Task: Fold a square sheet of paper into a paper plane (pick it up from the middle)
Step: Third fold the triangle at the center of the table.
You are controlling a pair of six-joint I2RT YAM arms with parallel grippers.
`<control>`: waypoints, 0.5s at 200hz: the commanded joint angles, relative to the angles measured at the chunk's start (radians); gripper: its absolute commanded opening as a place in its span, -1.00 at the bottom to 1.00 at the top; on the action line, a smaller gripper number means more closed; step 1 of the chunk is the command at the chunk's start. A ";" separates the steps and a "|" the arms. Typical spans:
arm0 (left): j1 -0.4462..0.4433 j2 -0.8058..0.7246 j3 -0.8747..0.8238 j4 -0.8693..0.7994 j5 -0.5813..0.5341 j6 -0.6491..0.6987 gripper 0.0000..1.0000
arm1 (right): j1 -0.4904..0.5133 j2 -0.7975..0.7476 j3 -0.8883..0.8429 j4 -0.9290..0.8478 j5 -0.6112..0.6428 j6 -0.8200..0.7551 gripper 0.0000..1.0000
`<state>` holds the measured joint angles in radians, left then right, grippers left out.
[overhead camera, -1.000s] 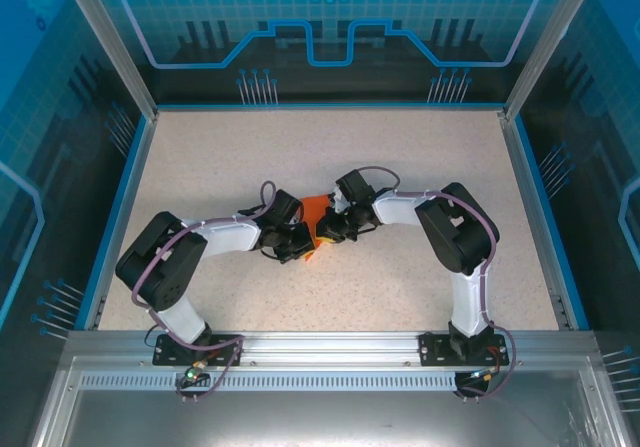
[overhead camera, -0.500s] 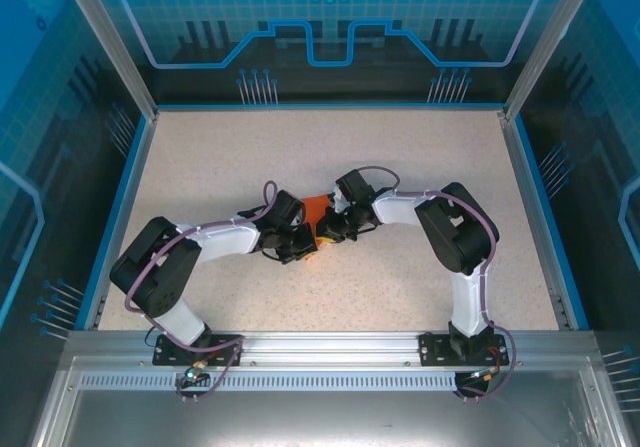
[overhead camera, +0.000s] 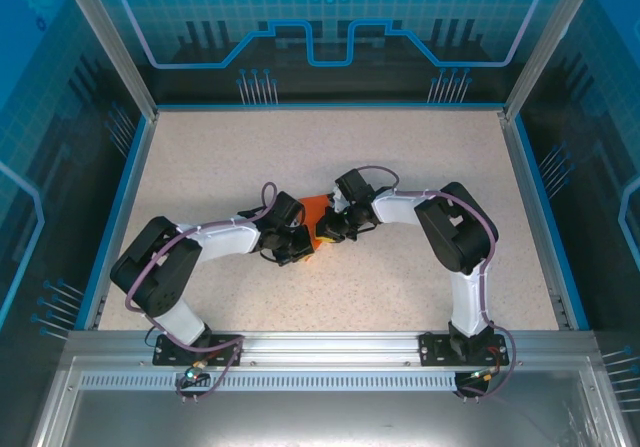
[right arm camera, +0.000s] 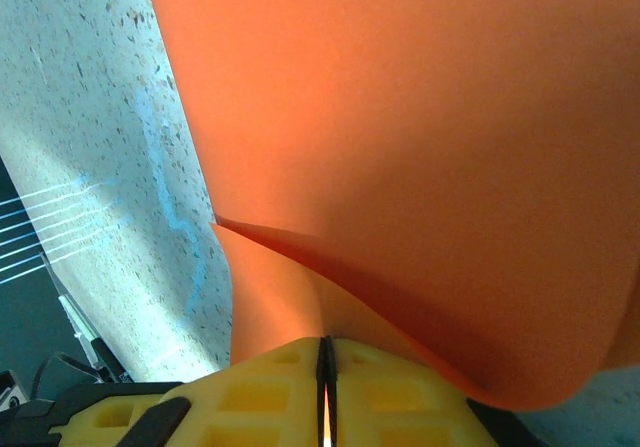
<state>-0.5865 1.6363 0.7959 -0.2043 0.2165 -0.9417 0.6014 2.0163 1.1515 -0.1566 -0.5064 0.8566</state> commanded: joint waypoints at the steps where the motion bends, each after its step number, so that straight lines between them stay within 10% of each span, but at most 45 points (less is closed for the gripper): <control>1: -0.006 0.013 -0.011 -0.052 -0.037 0.000 -1.00 | 0.000 0.070 -0.016 -0.083 0.044 -0.010 -0.76; 100: -0.006 -0.030 -0.031 -0.020 0.009 0.003 -1.00 | 0.004 0.075 -0.004 -0.107 0.055 -0.014 -0.76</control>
<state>-0.5865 1.6352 0.7765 -0.1909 0.2062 -0.9440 0.6014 2.0212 1.1606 -0.1692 -0.5076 0.8562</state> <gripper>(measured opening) 0.046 0.119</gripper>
